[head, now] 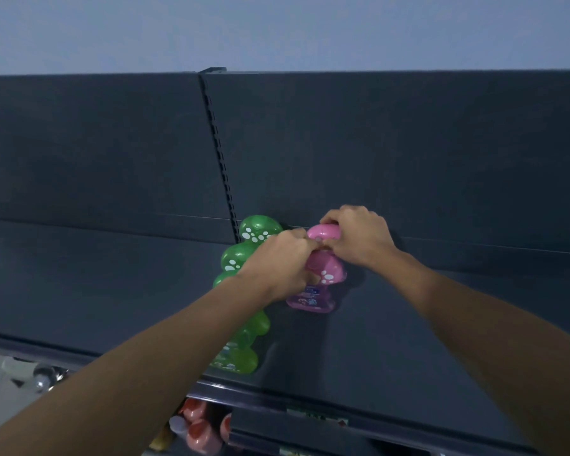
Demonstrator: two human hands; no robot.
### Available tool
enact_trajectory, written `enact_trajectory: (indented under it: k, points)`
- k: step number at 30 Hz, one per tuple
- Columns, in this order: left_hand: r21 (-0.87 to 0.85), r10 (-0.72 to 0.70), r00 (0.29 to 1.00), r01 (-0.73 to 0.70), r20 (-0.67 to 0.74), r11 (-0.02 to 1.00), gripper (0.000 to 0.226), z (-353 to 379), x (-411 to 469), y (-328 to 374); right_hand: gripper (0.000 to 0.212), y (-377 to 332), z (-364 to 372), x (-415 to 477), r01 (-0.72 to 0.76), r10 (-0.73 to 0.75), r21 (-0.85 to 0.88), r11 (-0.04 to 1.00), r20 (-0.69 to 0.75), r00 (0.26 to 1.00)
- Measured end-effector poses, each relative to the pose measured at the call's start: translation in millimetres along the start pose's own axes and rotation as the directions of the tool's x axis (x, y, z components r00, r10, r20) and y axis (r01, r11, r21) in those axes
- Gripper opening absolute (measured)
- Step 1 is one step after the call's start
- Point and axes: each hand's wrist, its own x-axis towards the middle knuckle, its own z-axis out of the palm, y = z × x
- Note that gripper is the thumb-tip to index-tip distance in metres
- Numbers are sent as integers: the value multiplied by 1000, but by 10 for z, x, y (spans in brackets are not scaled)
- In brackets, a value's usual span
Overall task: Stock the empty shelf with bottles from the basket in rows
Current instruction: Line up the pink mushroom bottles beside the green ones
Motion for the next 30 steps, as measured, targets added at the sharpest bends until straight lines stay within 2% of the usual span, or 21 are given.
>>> enact_trajectory:
  k: [12,19,26,30]
  points:
    - [10,50,998,-50,-41,999,57,153,50,-44,30,12,32,70,30,-31,62,998,4,1000]
    - [72,35,997,-30,-72,997,50,195,-2,-18,50,4,-68,37,7,-11,59,998,73,997]
    - [47,-13,999,15,-47,999,52,159,-123,54,43,-55,-227,-188,-54,54,57,997,3,999]
    - [6,-33,996,34,-81,999,51,93,-297,51,35,-191,-316,-436,-73,73,32,997,-25,997]
